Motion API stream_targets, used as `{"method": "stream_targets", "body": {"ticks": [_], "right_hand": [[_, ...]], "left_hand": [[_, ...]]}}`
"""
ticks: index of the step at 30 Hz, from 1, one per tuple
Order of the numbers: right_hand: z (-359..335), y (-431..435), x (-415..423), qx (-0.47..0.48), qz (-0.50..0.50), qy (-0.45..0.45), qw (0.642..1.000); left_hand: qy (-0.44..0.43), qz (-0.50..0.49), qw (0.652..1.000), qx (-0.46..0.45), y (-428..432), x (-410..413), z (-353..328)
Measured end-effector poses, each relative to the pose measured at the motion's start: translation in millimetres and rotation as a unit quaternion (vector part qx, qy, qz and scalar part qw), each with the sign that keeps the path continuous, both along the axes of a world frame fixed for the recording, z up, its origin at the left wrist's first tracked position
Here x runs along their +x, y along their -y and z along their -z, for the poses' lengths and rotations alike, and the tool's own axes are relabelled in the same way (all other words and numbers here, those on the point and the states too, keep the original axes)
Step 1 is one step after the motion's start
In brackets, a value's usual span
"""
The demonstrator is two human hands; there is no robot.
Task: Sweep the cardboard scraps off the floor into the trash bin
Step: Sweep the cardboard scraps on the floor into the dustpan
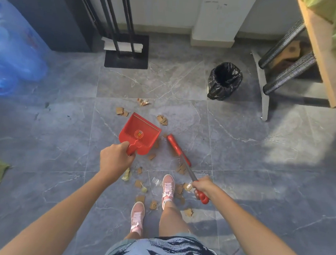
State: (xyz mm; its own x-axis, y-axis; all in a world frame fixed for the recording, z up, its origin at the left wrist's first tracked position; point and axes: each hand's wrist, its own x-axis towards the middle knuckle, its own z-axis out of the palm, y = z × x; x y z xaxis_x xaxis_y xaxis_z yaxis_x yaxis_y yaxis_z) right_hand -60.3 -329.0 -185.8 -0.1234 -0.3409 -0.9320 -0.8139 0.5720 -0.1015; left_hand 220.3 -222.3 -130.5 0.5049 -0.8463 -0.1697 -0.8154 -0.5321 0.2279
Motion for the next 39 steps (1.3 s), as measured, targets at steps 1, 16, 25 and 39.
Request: {"method": "stream_targets", "body": {"ticks": [1,16,25,39], "right_hand": [[-1,-6,-1,0.008,0.010,0.004,1.000],[-25,-95,-59,-0.075,0.179,-0.011,0.981],[1,-122,-101,-0.020,0.234,-0.034,0.971],[22,-143,-39,0.058,0.279,0.111,0.952]], "left_hand": [[-0.002,0.005,1.000,-0.001,-9,2,0],[-0.035,0.048,0.998,-0.013,-112,-8,-7],[-0.020,0.068,0.997,-0.001,-135,-42,2],[0.016,-0.015,0.999,0.031,-176,-106,13]]}}
